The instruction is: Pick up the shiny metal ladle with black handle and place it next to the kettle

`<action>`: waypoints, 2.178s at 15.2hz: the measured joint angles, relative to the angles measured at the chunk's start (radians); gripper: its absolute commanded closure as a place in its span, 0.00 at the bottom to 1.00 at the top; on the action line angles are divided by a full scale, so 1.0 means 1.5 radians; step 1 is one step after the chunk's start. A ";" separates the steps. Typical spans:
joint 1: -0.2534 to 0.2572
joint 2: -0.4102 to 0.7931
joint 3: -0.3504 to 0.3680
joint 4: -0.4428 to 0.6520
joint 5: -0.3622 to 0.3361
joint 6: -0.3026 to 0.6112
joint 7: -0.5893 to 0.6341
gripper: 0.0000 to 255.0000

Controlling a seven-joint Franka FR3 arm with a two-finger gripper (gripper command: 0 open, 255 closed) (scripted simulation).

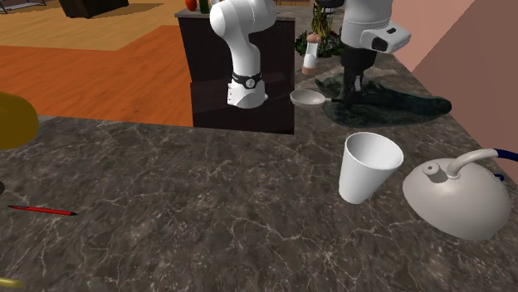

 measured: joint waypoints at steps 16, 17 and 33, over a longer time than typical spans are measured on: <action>0.008 0.120 0.002 -0.038 0.043 0.155 -0.046 1.00; 0.009 0.130 0.002 -0.038 0.047 0.165 -0.050 1.00; 0.009 0.218 0.013 -0.039 0.091 0.252 -0.091 0.00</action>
